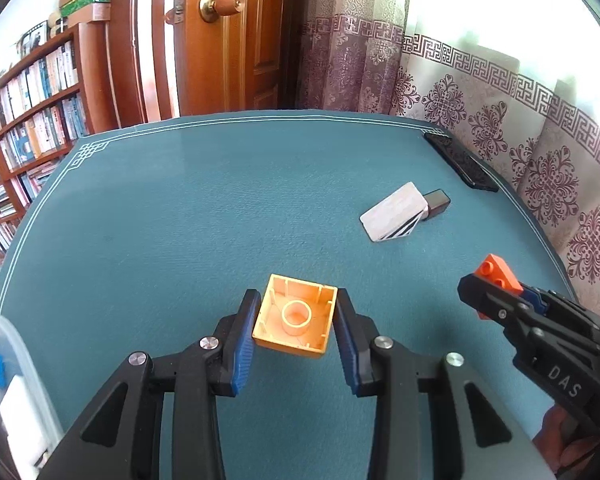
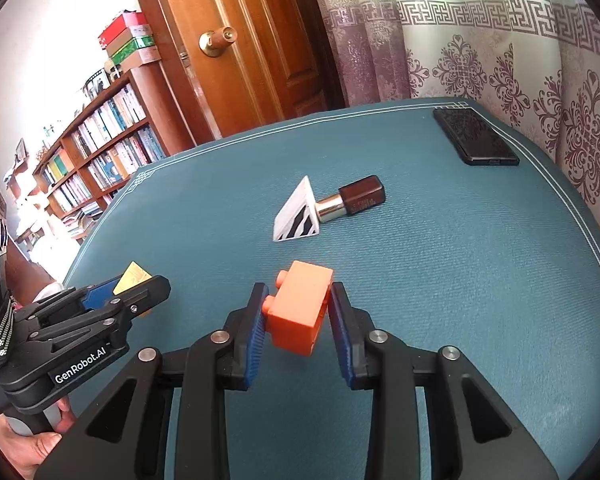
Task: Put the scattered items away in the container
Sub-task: 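Grasp the yellow block with the left tool while the right tool holds the orange block, then carry both blocks over the clear bowl and open both tools to drop them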
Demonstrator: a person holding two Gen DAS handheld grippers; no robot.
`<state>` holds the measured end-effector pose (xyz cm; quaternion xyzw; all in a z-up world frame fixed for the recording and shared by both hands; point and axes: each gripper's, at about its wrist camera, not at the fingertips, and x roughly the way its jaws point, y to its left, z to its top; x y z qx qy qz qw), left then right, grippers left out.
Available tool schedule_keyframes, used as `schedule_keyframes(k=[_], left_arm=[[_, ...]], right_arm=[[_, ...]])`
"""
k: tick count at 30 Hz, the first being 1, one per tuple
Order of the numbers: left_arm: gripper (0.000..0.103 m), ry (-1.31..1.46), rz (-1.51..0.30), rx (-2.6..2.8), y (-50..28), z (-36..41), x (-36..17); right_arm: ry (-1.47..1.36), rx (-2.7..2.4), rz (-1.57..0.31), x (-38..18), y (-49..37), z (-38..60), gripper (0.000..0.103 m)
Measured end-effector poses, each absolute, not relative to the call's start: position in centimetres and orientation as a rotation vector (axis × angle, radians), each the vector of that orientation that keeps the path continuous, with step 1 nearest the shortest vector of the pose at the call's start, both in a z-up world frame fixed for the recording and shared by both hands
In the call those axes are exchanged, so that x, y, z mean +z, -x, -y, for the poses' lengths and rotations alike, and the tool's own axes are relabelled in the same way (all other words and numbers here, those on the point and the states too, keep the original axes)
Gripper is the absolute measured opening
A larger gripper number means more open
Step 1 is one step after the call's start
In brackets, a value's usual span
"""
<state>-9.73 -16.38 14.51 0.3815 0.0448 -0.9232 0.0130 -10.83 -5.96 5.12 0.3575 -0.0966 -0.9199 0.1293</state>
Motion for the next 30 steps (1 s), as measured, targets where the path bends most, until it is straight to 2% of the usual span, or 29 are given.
schedule_keyframes(k=[12, 30], left_arm=[[0.041, -1.078, -0.230, -2.852, 3.4, 20.1, 16.8], [0.041, -0.943, -0.371, -2.672, -4.9, 30.8, 16.7]], right_arm=[[-1.047, -2.599, 0.306, 5.9, 7.1, 9.0, 0.033], [-1.011, -2.434, 0.181, 7.5, 2.6, 20.0, 0.033]])
